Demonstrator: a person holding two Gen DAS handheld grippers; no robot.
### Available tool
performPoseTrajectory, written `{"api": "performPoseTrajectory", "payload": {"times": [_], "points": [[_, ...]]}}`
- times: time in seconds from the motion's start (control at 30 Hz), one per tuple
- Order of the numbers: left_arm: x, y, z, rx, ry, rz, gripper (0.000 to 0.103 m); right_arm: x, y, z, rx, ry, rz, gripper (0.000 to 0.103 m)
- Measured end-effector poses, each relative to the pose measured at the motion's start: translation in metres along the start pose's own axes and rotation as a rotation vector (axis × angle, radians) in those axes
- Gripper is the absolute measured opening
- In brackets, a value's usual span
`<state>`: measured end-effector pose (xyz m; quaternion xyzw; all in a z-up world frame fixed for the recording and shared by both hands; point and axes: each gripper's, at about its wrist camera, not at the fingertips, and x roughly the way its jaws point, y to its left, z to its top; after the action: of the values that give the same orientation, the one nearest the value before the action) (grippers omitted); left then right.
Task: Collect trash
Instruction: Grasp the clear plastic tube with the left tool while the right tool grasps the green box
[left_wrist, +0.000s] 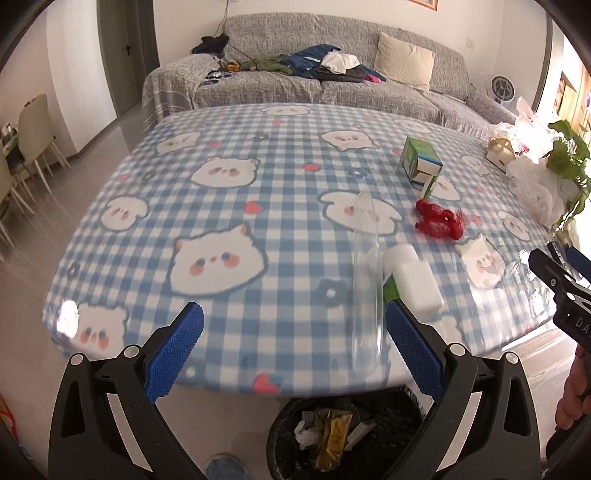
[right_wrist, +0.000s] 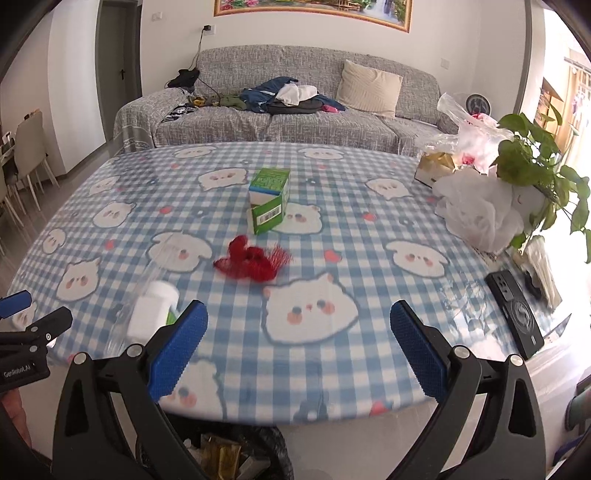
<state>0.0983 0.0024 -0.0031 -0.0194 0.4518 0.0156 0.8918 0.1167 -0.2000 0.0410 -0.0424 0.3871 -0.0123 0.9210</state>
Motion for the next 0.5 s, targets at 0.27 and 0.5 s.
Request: {"api": "performPoseTrajectory", "payload": {"times": [0.27,0.5], "points": [[0.032,-0.02,0.032,0.021,0.021,0.002,0.097,0.039,-0.003,0.023,0.022,0.032,0.0,0.095],[0.055,-0.032,0.049,0.032,0.036,-0.001,0.097,0.066,-0.006,0.044,0.032,0.042,-0.006,0.095]]}}
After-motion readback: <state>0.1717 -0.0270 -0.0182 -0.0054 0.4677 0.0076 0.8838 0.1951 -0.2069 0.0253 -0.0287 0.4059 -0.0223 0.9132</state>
